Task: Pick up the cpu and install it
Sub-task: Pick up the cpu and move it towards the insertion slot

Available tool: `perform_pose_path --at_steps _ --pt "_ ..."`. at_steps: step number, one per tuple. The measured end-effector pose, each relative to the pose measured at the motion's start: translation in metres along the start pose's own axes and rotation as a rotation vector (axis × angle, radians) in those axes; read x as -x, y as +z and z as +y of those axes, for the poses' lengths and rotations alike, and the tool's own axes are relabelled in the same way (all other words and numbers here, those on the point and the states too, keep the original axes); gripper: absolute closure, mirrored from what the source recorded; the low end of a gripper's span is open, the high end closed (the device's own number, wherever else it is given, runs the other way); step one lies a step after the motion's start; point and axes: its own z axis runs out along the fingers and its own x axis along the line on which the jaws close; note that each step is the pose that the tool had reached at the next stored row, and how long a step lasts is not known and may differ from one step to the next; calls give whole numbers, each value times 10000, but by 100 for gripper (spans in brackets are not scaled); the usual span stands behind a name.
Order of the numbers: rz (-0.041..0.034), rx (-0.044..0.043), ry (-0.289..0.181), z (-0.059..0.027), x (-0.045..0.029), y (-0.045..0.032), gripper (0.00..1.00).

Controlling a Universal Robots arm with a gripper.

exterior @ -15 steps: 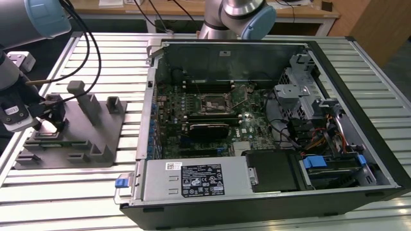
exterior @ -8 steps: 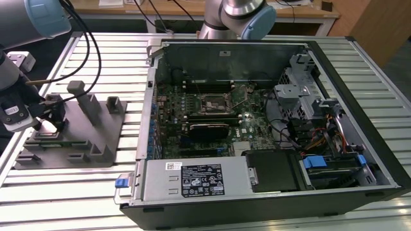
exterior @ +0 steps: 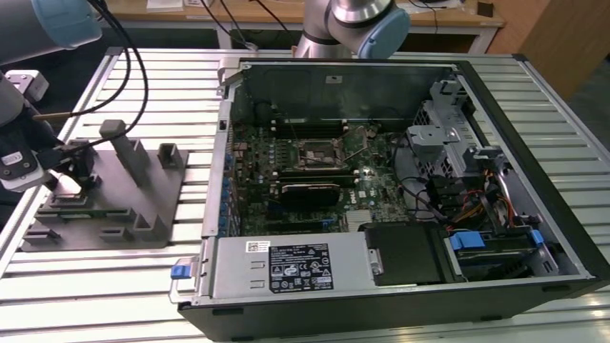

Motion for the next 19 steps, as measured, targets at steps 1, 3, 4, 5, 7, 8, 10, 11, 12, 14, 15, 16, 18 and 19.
perform_pose_path --at_steps 1,3,4,5,7,8,10,11,12,14,15,16,18,19 --pt "0 0 0 1 0 -18 45" --pt "-1 0 -1 2 1 -28 45" --pt "-1 1 -1 2 1 -28 45" --pt "-2 1 -1 2 1 -28 45" --pt "0 -1 0 2 0 -30 45" --pt "1 -1 0 2 0 -31 45" --pt "0 0 -1 2 0 -31 45" --pt "1 0 -1 2 0 -32 45" --pt "0 0 0 2 0 -33 45" --pt "0 0 0 2 0 -33 45" --pt "0 1 -1 2 0 -34 45" --pt "6 0 0 3 -1 -44 45" --pt "1 11 0 6 0 -73 45" --pt "1 16 0 8 0 -96 45"
